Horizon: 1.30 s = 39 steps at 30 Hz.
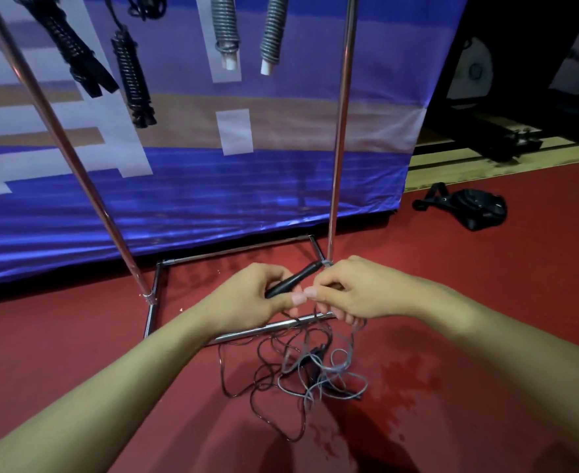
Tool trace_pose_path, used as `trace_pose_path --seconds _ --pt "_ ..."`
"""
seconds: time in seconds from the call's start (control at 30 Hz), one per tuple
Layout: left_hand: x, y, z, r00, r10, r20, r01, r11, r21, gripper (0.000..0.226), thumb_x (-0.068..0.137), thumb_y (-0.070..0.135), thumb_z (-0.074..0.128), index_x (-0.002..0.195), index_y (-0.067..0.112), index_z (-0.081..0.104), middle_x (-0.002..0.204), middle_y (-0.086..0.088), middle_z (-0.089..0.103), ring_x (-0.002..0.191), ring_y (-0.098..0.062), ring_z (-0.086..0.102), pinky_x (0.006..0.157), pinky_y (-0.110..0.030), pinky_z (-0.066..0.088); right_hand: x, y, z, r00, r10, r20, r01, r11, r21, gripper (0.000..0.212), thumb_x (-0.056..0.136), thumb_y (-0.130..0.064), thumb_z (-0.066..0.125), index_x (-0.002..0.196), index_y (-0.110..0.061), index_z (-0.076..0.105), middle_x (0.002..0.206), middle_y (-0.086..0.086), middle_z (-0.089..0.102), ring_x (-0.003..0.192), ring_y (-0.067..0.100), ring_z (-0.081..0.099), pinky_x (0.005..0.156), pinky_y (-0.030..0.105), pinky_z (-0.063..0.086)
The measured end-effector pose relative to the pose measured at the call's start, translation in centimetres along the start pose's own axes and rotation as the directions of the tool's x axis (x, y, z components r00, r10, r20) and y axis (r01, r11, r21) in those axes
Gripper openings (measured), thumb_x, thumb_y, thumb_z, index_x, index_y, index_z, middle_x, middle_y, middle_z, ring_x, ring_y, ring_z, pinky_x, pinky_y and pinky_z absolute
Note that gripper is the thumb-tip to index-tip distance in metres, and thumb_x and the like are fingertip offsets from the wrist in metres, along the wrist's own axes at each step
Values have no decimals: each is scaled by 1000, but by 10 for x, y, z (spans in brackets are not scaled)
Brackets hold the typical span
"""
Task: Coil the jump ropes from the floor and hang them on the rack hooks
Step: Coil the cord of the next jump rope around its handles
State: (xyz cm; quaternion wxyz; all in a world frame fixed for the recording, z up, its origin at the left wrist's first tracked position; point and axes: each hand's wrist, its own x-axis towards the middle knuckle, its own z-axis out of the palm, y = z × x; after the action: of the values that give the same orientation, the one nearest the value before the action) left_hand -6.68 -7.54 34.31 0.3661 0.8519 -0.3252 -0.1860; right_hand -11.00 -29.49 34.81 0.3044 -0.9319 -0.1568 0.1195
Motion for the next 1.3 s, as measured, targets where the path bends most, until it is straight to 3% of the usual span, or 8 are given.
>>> trace_pose_path --seconds 0.17,0.3,0.53,0.7,0.87,1.1,1.2,1.3 --pt "0 -46 -52 968 -77 -239 148 943 297 21 94 29 75 77 27 64 64 17 70 62 9 61 64 -24 44 -9 32 -19 952 209 225 -203 978 -50 46 103 -52 50 75 -16 59 60 -1 62 54 17 65 59 31 56" --pt "-10 -58 -52 963 -161 -217 242 873 423 14 95 34 72 96 20 71 79 2 69 73 -17 64 71 -35 48 -13 38 -22 973 151 175 -136 986 -94 44 106 -49 44 77 -19 60 64 -4 59 54 8 57 62 27 51" --pt "-6 7 -5 999 44 23 -42 995 -90 11 100 31 69 96 24 75 82 5 75 57 0 52 58 -18 43 10 -10 -2 981 -151 -123 129 977 -172 40 106 -40 49 75 -24 69 60 -23 60 58 5 57 61 15 39" --pt "-2 -18 -38 988 -48 -149 68 989 132 26 99 31 68 77 18 69 54 18 62 44 0 47 53 -19 39 1 11 -15 1000 23 -1 -23 994 -111 50 104 -53 48 67 -22 61 57 -1 62 51 10 60 59 28 50" --pt "-16 -61 -66 971 -158 -179 193 962 196 17 95 36 73 86 22 73 72 2 72 52 -7 48 59 -29 44 -11 46 -29 996 89 -32 -88 996 24 45 106 -48 46 72 -22 61 56 -5 50 52 13 49 60 32 47" --pt "4 -34 -35 968 13 -252 92 912 400 51 96 35 71 142 16 60 136 -1 66 127 -21 61 101 -26 43 3 4 -14 993 -111 37 116 975 -188 39 107 -43 44 78 -26 64 68 2 63 61 14 56 66 23 44" --pt "3 -28 -38 967 8 -255 38 984 175 24 92 37 75 114 26 71 98 9 75 90 -5 70 79 -22 45 2 2 -13 993 -115 24 117 979 -169 40 107 -47 44 80 -28 67 70 4 65 60 16 56 66 29 47" --pt "-1 -19 -36 998 33 -52 -38 996 -86 31 86 41 81 112 27 74 109 10 77 100 -3 72 92 -23 53 4 -4 -7 982 -157 -100 145 982 -120 37 106 -43 49 80 -26 68 63 -1 60 56 13 52 60 19 39"
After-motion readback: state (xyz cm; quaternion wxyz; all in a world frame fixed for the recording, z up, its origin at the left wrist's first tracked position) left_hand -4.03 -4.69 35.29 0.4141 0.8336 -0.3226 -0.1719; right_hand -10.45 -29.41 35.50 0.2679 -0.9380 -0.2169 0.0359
